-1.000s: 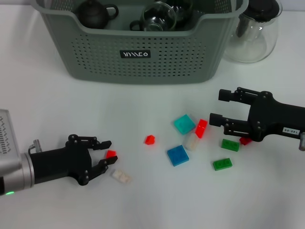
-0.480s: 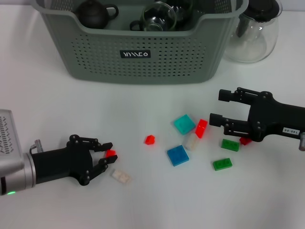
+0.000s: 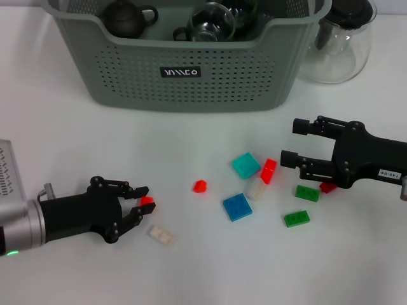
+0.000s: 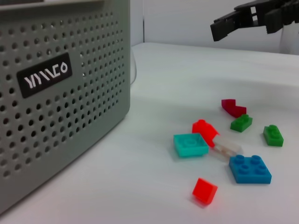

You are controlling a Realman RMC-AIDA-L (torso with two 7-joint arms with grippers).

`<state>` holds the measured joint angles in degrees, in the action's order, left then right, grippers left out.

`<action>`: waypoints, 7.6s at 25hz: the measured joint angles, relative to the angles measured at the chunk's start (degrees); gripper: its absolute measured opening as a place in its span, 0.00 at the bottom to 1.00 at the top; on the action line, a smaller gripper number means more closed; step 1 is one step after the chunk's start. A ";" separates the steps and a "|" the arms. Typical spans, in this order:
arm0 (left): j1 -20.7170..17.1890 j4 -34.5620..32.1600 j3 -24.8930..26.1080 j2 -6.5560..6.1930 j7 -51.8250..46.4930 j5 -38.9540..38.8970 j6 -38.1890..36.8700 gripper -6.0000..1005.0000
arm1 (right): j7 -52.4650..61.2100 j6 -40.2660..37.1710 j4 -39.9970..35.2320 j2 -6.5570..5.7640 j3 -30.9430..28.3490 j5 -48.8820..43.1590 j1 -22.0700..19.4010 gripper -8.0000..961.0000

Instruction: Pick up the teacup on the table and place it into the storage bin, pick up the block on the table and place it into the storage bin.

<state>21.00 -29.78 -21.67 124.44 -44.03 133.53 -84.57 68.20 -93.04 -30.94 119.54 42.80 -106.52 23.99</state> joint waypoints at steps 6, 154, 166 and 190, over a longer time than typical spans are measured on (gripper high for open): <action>-0.21 -0.73 0.21 -0.10 -0.06 -0.34 -1.83 0.26 | 0.00 -0.01 0.00 -0.01 0.00 0.10 0.00 0.83; 6.65 -13.67 7.79 -3.59 -37.41 -14.50 -31.63 0.21 | 2.81 0.25 0.59 -0.10 0.15 -0.44 0.95 0.83; 24.90 -26.11 -1.43 -9.64 -63.22 -22.04 -16.11 0.24 | 2.81 0.18 0.60 -0.10 0.47 -0.44 0.89 0.83; 35.51 -20.36 -36.95 -4.48 -87.38 5.89 28.83 0.29 | 2.81 0.32 0.61 0.11 0.18 -0.44 1.34 0.83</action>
<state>56.51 -50.14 -58.61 119.96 -131.41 139.42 -55.74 71.01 -92.73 -30.32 119.65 42.99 -106.96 25.33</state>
